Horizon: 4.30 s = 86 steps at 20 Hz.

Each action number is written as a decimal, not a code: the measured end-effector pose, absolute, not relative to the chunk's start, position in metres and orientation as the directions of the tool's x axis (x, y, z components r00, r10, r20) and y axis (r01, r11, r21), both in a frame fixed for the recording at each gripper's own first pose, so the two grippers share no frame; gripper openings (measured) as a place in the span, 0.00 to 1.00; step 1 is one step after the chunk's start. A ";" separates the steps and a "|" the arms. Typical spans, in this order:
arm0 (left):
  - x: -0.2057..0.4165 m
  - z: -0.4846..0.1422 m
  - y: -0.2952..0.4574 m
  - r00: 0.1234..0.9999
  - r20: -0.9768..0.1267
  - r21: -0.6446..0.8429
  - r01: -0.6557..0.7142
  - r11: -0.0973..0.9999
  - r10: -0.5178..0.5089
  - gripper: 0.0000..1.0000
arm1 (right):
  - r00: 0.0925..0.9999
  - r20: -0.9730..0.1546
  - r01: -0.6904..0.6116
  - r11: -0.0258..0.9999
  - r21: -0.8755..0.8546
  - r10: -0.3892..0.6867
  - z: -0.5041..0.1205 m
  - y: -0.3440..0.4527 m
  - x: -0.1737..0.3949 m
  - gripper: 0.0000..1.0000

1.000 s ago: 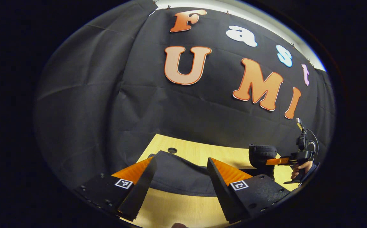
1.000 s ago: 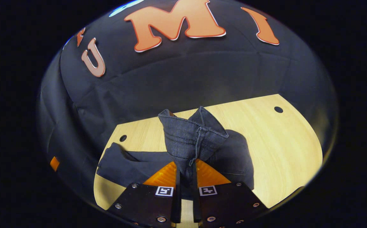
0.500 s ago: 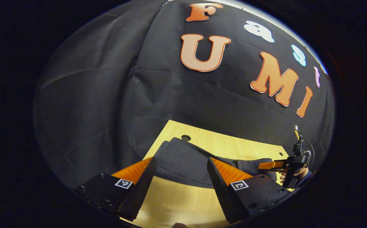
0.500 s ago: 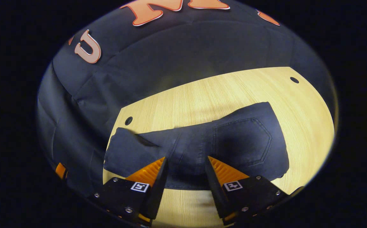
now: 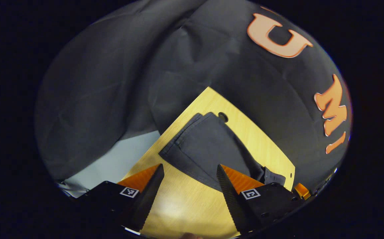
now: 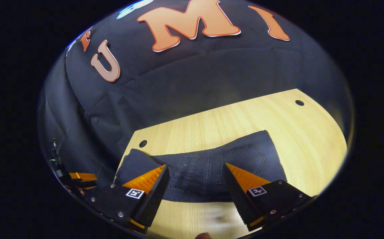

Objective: Grasp the waist and the cuffs of the jeans and fold them to make the two legs overlap; first hold the waist and fold one-third of the jeans toward the cuffs, then hold the cuffs and fold the remaining one-third in the same direction to finish folding.

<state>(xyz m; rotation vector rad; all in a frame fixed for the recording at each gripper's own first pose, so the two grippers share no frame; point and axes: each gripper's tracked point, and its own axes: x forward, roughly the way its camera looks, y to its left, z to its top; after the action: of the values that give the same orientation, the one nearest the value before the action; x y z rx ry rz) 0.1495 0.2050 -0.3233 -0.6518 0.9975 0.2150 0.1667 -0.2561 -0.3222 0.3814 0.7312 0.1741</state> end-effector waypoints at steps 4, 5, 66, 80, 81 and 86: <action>0.161 -0.358 0.209 0.410 -0.897 -0.382 -0.538 0.751 -0.163 0.96 | 0.782 -0.577 -0.008 0.928 0.371 0.237 -0.300 -0.271 0.150 0.98; 0.166 -0.369 0.214 0.381 -0.909 -0.372 -0.561 0.740 -0.169 0.96 | 0.785 -0.572 -0.008 0.928 0.373 0.237 -0.296 -0.271 0.144 0.98; 0.214 -0.129 -0.219 0.766 -0.510 -0.385 0.204 0.900 -0.392 0.01 | 0.830 -0.438 -0.083 0.853 0.515 0.345 -0.282 -0.469 0.165 0.98; 0.192 -0.219 -0.334 0.614 -0.689 -0.250 0.298 0.921 -0.385 0.01 | 0.795 -0.484 -0.045 0.832 0.553 0.365 -0.319 -0.510 0.156 0.98; 0.178 -0.234 -0.341 0.555 -0.728 -0.250 0.332 0.910 -0.403 0.01 | 0.793 -0.488 -0.044 0.833 0.552 0.365 -0.319 -0.508 0.156 0.98; 0.123 -0.267 -0.359 0.454 -0.770 -0.224 0.464 0.857 -0.447 0.42 | 0.823 -0.457 -0.049 0.845 0.533 0.336 -0.309 -0.509 0.164 0.98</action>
<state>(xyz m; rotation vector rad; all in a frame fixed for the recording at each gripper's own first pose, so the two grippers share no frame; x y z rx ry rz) 0.1225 -0.3589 -0.2672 0.0195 0.9442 -0.5624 0.1637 -0.5092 -0.3086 0.5309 0.5721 0.2153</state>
